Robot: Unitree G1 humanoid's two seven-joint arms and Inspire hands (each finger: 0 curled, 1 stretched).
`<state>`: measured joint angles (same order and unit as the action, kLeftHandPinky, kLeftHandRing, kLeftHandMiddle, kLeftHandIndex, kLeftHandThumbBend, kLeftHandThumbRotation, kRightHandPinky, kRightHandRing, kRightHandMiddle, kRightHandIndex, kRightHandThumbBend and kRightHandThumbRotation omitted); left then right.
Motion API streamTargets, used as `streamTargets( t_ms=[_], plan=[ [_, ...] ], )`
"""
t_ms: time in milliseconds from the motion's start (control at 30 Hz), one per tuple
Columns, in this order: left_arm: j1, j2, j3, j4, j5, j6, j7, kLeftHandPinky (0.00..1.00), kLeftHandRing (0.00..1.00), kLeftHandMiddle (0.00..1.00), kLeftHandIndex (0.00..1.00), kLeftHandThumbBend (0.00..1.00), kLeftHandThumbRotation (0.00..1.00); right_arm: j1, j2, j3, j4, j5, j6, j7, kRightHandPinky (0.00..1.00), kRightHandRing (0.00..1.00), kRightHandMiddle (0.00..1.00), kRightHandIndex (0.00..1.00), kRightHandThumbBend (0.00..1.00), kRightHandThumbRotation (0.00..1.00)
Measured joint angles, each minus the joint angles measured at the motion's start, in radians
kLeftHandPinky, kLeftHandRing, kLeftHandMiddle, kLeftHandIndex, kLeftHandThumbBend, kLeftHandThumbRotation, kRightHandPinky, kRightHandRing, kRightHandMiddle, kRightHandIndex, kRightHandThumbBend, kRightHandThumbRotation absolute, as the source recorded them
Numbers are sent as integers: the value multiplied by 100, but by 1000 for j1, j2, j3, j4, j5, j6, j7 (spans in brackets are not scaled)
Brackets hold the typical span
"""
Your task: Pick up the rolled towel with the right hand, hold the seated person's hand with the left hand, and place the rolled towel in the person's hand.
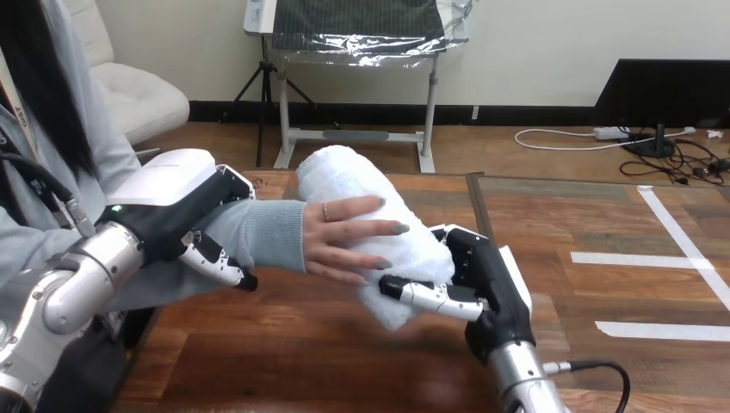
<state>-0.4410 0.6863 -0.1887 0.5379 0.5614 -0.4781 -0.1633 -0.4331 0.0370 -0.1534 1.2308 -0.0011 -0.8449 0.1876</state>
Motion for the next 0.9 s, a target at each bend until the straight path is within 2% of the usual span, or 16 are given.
streamTargets(
  t_ms=[900],
  plan=[
    [-2, -16, 0, 0, 4, 0, 0, 30, 35, 39, 39, 89, 0, 26, 18, 0, 0, -4, -17, -7, 28, 35, 45, 43, 77, 0]
  ],
)
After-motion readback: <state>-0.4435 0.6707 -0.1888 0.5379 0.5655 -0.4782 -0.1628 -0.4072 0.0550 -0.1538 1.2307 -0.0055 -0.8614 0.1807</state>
